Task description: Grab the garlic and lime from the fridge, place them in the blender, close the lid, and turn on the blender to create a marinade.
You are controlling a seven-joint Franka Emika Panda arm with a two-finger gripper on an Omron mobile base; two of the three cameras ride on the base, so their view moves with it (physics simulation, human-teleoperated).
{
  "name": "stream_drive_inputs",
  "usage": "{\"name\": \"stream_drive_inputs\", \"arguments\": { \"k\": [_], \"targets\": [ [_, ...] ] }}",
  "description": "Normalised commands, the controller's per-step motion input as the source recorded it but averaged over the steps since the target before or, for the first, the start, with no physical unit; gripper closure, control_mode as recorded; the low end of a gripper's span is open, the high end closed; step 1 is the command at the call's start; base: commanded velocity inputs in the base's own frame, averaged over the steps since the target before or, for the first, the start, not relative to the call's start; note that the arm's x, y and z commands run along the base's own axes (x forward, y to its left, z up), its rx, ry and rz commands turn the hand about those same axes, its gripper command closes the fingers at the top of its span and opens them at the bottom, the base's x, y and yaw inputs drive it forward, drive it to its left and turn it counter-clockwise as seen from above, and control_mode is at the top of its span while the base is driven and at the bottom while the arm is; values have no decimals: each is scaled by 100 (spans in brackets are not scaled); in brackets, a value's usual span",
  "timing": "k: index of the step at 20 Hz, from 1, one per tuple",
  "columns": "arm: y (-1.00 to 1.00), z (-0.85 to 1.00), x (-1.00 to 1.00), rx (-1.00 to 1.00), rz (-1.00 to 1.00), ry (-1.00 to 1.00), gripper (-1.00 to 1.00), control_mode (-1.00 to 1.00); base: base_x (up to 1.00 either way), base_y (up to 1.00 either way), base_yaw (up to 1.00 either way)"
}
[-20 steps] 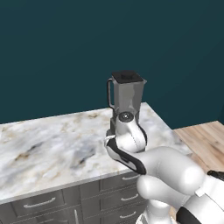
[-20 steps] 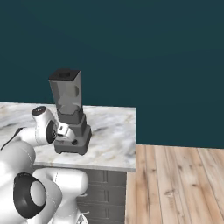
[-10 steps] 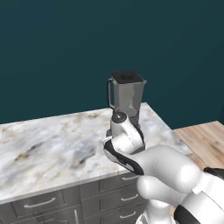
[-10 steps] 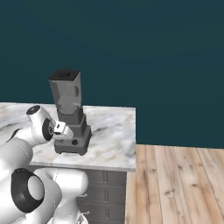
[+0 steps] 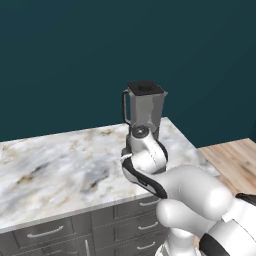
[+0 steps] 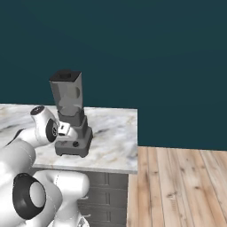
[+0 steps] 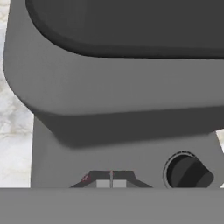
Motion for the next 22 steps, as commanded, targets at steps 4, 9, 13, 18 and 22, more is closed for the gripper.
{"name": "stream_drive_inputs", "arguments": {
  "k": [4,9,13,18,22],
  "targets": [
    [-8,-6,-6,0,0,0,100,-100,0,0,0],
    [0,-31,-28,-2,0,3,100,-100,0,0,0],
    [0,-5,-8,0,0,0,100,-100,0,0,0],
    [0,-4,11,0,0,-3,100,-100,0,0,0],
    [0,-4,20,0,0,-9,100,-100,0,0,0]
  ]
}}
